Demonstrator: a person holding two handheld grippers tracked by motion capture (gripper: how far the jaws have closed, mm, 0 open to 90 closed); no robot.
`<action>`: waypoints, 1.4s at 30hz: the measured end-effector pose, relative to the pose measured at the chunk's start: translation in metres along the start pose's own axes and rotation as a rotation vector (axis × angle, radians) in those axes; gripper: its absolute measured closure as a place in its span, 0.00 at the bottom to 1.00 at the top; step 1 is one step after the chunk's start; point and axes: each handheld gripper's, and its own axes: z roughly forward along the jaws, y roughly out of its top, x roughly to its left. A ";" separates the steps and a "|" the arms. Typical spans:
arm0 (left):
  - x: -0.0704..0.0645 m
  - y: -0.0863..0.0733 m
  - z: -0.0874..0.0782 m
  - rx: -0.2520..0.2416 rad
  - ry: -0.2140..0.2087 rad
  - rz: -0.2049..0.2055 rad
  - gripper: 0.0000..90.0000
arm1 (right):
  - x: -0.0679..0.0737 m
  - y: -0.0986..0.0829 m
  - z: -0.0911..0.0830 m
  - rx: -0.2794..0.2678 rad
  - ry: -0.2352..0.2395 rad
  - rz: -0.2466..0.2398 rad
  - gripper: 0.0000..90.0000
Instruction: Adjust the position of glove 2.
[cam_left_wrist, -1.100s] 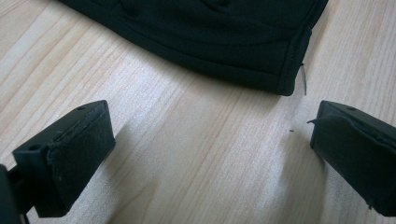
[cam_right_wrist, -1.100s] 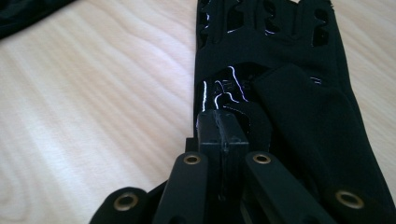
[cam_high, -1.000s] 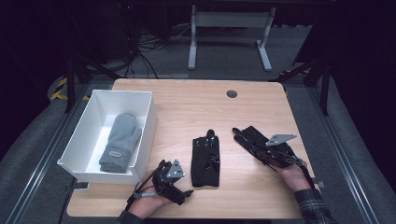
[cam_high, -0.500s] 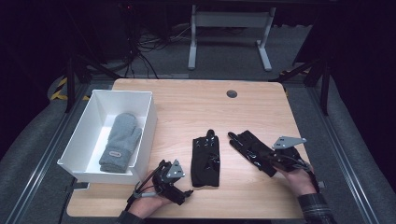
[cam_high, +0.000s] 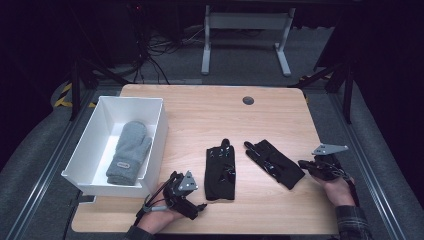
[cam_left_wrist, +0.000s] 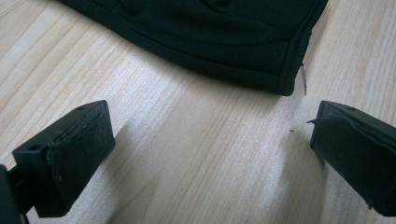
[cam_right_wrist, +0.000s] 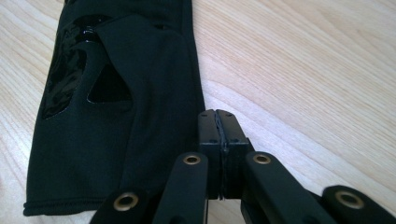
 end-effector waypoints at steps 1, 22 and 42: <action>0.000 0.000 0.000 -0.001 0.000 -0.001 0.00 | 0.001 0.000 0.001 0.003 0.001 -0.001 1.00; 0.000 0.000 0.000 0.000 0.000 -0.001 0.00 | 0.048 0.023 0.019 0.012 0.133 -0.163 1.00; 0.003 0.024 -0.015 -0.045 0.020 -0.103 0.27 | 0.059 0.034 0.017 -0.053 0.153 -0.155 0.94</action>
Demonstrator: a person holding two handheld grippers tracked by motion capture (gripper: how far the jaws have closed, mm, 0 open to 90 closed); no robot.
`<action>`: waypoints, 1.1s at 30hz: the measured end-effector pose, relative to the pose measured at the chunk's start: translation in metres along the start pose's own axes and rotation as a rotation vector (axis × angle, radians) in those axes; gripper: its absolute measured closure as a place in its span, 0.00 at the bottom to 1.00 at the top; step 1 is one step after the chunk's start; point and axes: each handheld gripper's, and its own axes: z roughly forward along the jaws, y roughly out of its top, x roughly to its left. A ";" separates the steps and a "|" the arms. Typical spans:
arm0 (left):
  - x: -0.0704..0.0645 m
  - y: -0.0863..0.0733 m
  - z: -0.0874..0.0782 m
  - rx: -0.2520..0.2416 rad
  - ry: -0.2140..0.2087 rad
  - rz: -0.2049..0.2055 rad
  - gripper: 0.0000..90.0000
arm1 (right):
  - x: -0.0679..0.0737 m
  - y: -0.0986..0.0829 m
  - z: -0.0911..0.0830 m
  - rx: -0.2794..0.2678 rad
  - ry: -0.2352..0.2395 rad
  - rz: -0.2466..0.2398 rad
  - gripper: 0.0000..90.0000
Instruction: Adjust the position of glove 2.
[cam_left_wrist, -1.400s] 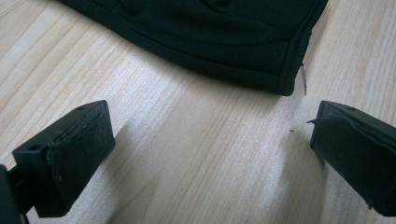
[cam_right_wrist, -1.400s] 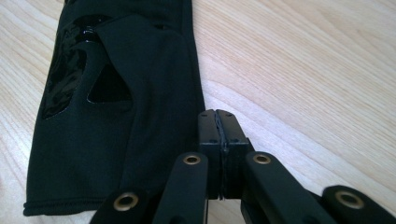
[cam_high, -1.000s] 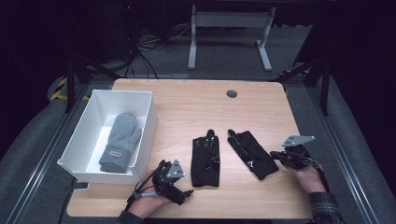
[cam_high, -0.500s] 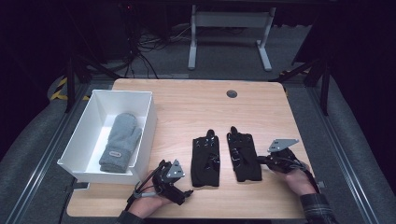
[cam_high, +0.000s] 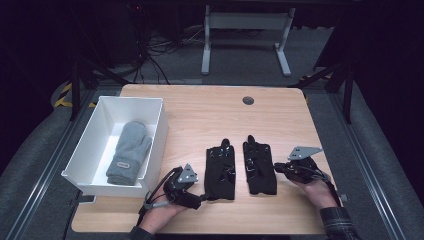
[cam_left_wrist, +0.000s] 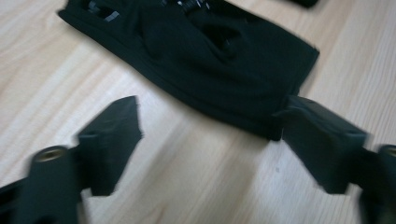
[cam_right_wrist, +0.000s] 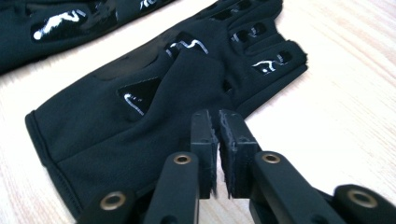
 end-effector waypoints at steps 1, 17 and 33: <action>0.001 0.004 0.000 0.002 0.004 -0.012 0.32 | -0.001 0.000 0.000 -0.002 -0.003 0.002 0.94; 0.038 0.043 0.039 0.052 0.078 -0.145 0.69 | -0.008 0.006 0.006 -0.012 -0.010 0.021 0.99; 0.040 0.044 0.050 0.072 0.101 -0.180 0.96 | -0.014 0.011 0.021 -0.001 -0.006 0.038 1.00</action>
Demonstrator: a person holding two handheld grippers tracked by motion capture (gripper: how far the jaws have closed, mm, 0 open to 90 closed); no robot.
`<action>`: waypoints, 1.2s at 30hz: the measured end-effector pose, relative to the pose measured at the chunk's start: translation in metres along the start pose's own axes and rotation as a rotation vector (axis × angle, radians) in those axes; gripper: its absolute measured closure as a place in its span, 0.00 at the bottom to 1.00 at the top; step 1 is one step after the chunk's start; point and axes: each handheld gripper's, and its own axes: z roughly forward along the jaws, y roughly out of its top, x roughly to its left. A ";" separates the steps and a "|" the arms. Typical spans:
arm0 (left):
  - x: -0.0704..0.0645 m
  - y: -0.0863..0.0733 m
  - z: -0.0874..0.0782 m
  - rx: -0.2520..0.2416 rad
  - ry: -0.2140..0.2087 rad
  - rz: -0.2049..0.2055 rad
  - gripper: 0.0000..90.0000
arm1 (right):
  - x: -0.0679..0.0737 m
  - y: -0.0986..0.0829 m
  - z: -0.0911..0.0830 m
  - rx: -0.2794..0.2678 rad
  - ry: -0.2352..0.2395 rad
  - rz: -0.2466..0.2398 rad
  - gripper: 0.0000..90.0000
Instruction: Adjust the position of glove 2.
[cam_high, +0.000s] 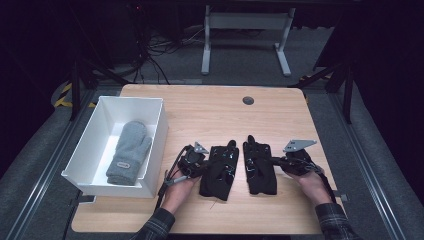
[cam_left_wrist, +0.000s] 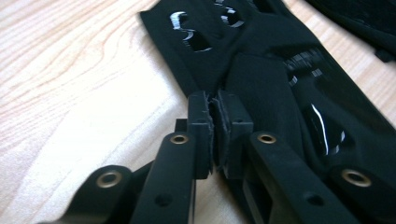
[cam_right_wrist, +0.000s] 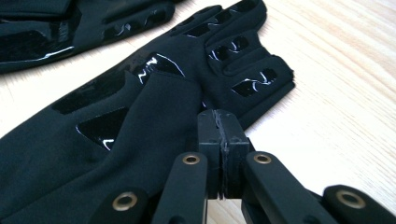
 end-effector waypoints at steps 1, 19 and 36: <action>0.000 0.000 0.001 -0.004 0.007 -0.004 0.96 | 0.000 0.000 0.001 0.000 0.004 0.001 1.00; 0.017 0.005 -0.012 -0.090 -0.011 -0.101 0.98 | 0.022 0.001 0.011 0.049 0.065 -0.053 1.00; 0.020 0.024 -0.030 -0.177 -0.067 -0.114 0.98 | 0.046 0.012 0.022 0.046 0.132 -0.102 1.00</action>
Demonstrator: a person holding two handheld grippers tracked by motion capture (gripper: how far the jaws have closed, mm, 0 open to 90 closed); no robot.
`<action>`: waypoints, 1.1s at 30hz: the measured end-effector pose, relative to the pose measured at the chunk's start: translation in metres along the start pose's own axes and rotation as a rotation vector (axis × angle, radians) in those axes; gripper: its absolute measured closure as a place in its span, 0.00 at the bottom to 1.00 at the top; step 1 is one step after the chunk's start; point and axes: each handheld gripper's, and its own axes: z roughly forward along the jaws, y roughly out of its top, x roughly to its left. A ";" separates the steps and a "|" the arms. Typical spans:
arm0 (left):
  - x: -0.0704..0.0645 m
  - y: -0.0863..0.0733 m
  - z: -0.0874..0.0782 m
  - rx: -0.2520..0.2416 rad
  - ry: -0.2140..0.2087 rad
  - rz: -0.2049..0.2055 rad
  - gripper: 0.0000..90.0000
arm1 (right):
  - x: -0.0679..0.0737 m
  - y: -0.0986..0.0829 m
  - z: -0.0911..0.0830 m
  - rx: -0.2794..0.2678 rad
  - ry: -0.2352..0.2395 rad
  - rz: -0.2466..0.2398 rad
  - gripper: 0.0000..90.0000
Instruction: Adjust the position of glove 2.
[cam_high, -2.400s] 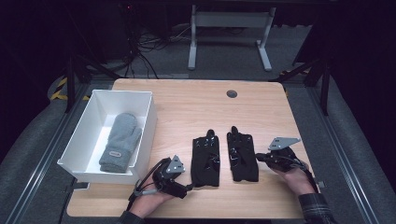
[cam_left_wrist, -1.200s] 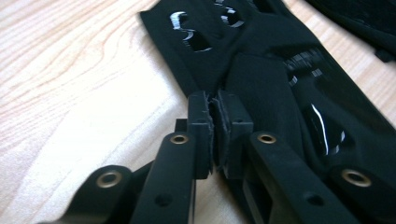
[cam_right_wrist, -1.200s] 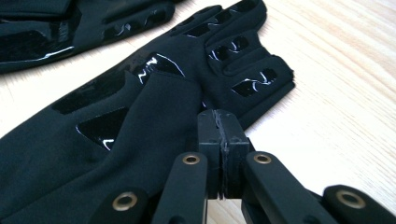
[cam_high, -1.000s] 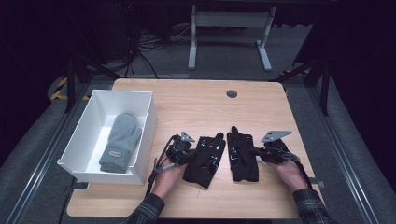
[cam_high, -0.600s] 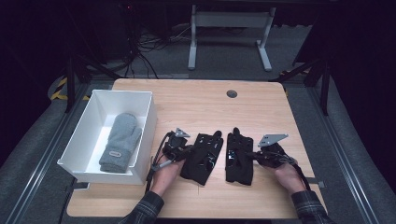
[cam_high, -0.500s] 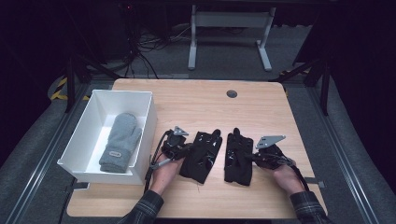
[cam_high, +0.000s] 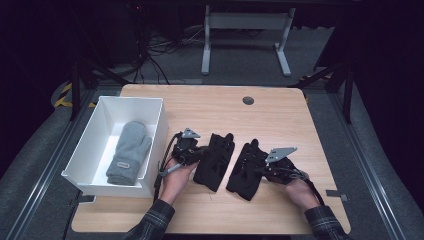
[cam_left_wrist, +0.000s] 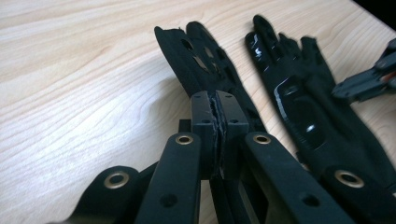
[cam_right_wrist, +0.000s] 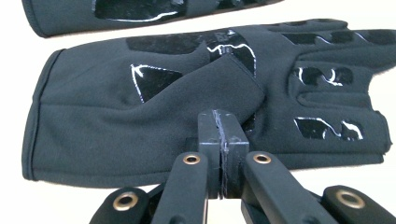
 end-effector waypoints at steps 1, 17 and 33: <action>0.000 0.001 0.000 0.007 0.001 0.001 0.98 | 0.001 0.001 0.001 0.000 0.002 -0.005 1.00; -0.017 0.039 0.008 0.000 -0.054 0.071 0.98 | 0.002 0.003 0.004 -0.006 0.018 -0.007 1.00; -0.048 0.048 0.027 0.025 -0.170 0.110 0.98 | 0.002 0.004 0.005 -0.006 0.016 -0.010 1.00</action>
